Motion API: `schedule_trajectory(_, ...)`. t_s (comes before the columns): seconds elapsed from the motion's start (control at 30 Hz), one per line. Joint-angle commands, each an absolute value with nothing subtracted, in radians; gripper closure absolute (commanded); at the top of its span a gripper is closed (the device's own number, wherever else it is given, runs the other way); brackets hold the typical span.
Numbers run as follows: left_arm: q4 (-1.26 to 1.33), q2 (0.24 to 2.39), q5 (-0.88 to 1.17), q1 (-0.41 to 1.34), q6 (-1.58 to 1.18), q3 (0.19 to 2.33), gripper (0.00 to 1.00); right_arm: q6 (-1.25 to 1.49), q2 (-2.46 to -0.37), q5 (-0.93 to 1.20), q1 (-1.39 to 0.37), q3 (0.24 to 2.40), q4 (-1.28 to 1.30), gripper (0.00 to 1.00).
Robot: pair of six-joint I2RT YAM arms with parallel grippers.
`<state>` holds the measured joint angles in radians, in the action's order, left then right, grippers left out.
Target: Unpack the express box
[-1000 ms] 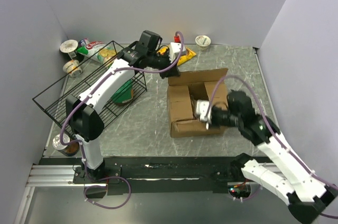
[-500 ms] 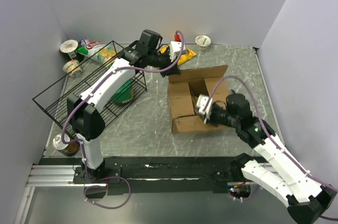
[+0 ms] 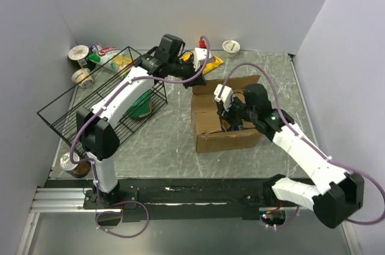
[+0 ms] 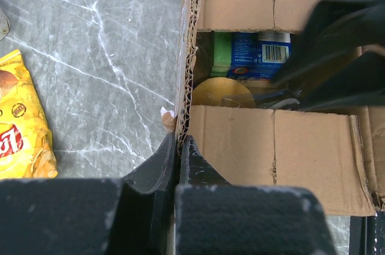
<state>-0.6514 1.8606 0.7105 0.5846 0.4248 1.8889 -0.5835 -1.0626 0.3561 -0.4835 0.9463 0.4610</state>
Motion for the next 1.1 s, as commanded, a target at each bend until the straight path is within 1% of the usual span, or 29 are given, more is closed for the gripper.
schedule_trajectory(0.0, -0.690, 1.830, 0.779, 0.598, 0.422, 1.873, 0.99, -0.577, -1.112, 0.290, -0.479, 0.934, 0.376, 0.45)
schedule_trajectory(0.1, -0.692, 1.829, 0.784, 0.598, 0.425, 1.875, 0.99, -0.578, -1.164, 0.297, -0.466, 0.930, 0.357, 0.41)
schedule_trajectory(0.2, -0.690, 1.832, 0.793, 0.598, 0.422, 1.876, 0.99, -0.575, -1.262, 0.324, -0.463, 0.946, 0.351, 0.40)
schedule_trajectory(0.27, -0.687, 1.832, 0.795, 0.598, 0.416, 1.876, 0.99, -0.565, -1.299, 0.370, -0.456, 0.960, 0.338, 0.39)
schedule_trajectory(0.33, -0.686, 1.833, 0.793, 0.598, 0.416, 1.871, 0.99, -0.549, -1.345, 0.374, -0.456, 0.969, 0.316, 0.42)
schedule_trajectory(0.37, -0.686, 1.833, 0.793, 0.598, 0.416, 1.870, 0.99, -0.537, -1.356, 0.345, -0.453, 0.971, 0.281, 0.45)
schedule_trajectory(0.43, -0.689, 1.832, 0.792, 0.598, 0.419, 1.864, 0.99, -0.508, -1.368, 0.327, -0.442, 0.988, 0.264, 0.57)
schedule_trajectory(0.47, -0.692, 1.832, 0.790, 0.598, 0.422, 1.861, 0.99, -0.503, -1.365, 0.325, -0.433, 1.000, 0.267, 0.65)
schedule_trajectory(0.5, -0.693, 1.830, 0.788, 0.598, 0.426, 1.855, 0.99, -0.502, -1.349, 0.331, -0.416, 1.017, 0.287, 0.80)
schedule_trajectory(0.6, -0.703, 1.827, 0.773, 0.598, 0.434, 1.848, 0.99, -0.497, -1.272, 0.377, -0.388, 1.083, 0.362, 0.95)
schedule_trajectory(0.67, -0.710, 1.822, 0.759, 0.597, 0.445, 1.845, 0.99, -0.502, -1.218, 0.406, -0.380, 1.129, 0.399, 0.99)
schedule_trajectory(0.83, -0.710, 1.802, 0.733, 0.583, 0.457, 1.828, 0.99, -0.500, -1.030, 0.476, -0.379, 1.180, 0.466, 1.00)
schedule_trajectory(1.0, -0.722, 1.805, 0.715, 0.578, 0.488, 1.824, 0.99, -0.440, -0.965, 0.396, -0.348, 1.247, 0.486, 1.00)
schedule_trajectory(1.07, -0.716, 1.804, 0.710, 0.578, 0.498, 1.816, 0.99, -0.393, -0.956, 0.304, -0.309, 1.253, 0.457, 1.00)
